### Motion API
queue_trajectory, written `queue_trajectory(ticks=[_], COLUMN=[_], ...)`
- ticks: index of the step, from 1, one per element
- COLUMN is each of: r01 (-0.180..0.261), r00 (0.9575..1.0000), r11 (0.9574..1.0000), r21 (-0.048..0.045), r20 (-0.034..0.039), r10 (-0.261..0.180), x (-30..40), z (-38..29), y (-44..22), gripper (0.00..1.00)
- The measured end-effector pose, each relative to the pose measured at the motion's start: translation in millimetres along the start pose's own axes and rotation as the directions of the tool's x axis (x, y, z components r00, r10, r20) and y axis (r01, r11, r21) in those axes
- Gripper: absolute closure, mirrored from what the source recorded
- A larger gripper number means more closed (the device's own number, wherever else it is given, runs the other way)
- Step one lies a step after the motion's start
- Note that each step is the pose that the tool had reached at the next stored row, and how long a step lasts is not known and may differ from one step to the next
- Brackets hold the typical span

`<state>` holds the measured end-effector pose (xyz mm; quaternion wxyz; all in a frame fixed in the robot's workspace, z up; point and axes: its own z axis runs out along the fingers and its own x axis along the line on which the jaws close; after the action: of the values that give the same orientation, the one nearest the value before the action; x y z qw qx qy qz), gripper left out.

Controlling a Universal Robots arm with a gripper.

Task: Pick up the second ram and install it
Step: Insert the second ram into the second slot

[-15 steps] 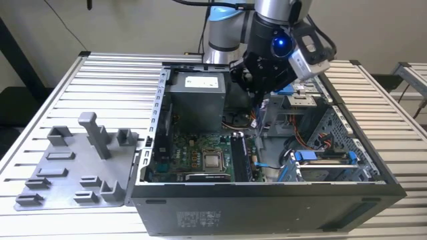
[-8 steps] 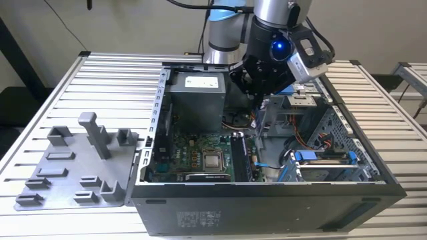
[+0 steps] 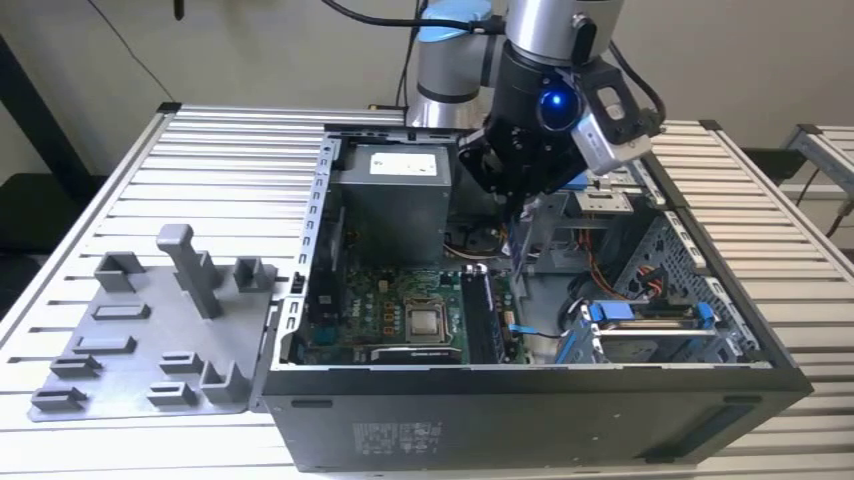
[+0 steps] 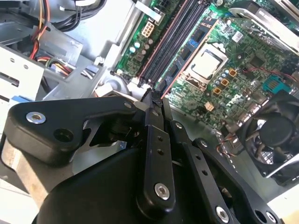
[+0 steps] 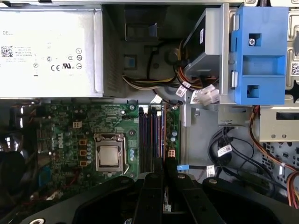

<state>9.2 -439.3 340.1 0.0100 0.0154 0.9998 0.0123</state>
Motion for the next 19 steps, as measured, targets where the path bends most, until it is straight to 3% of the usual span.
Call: queue_trajectory(ticks=[19], r01=[0.0], r00=[1.0], r11=[1.0], r21=[-0.0006], r20=[-0.0001], r10=[0.0], x=[0.4], z=[18.8], y=[-0.4], gripper=[0.86])
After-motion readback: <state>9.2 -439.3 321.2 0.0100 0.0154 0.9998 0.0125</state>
